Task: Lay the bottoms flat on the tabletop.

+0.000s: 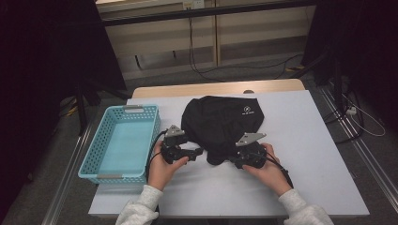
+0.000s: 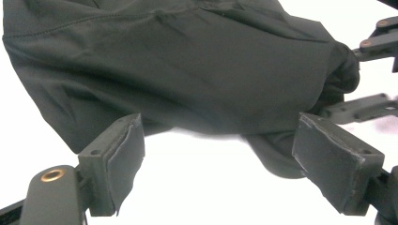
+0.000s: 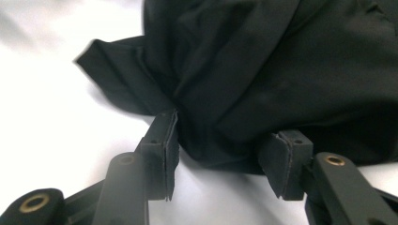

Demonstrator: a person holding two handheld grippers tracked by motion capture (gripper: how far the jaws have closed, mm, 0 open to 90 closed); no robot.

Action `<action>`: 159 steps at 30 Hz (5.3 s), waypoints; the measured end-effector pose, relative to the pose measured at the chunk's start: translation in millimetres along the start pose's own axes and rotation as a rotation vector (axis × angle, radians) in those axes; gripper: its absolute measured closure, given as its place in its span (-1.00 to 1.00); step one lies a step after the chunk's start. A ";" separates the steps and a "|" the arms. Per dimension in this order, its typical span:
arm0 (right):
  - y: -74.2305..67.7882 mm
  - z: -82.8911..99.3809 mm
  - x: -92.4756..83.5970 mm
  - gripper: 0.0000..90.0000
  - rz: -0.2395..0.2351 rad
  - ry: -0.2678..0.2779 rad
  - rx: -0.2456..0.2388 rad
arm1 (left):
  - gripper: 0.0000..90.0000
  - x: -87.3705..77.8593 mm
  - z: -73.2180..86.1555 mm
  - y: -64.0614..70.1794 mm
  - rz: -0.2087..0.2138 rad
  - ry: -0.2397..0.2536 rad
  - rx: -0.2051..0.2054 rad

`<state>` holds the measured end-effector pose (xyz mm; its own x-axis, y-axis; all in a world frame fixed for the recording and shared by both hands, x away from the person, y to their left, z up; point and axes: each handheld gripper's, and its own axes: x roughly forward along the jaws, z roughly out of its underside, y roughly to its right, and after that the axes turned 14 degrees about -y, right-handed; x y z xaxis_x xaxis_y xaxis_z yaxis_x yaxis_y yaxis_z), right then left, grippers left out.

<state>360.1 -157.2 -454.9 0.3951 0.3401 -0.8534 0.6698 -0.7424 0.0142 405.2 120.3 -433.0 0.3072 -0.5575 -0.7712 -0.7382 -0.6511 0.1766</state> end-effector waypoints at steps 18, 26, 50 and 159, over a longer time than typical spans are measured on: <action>17.0 -3.9 -27.0 0.84 -0.030 0.110 0.041 | -0.60 8.4 0.7 7.2 0.019 -0.014 0.012; 29.7 2.6 -45.4 0.85 -0.043 0.179 0.096 | -0.56 12.4 -0.1 9.5 0.041 -0.030 0.018; 70.0 -1.9 -8.6 0.87 0.035 0.095 0.254 | -0.30 43.4 -17.9 -3.3 -0.002 -0.022 0.065; 12.3 23.6 -47.3 0.86 -0.028 0.160 0.025 | 0.95 -13.3 -34.4 -20.4 0.080 0.066 -0.097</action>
<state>334.7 -196.1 -426.7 0.4729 0.4471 -0.7593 0.6671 -0.7446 -0.0230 436.9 123.3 -405.3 0.2911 -0.6401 -0.7110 -0.7014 -0.6482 0.2964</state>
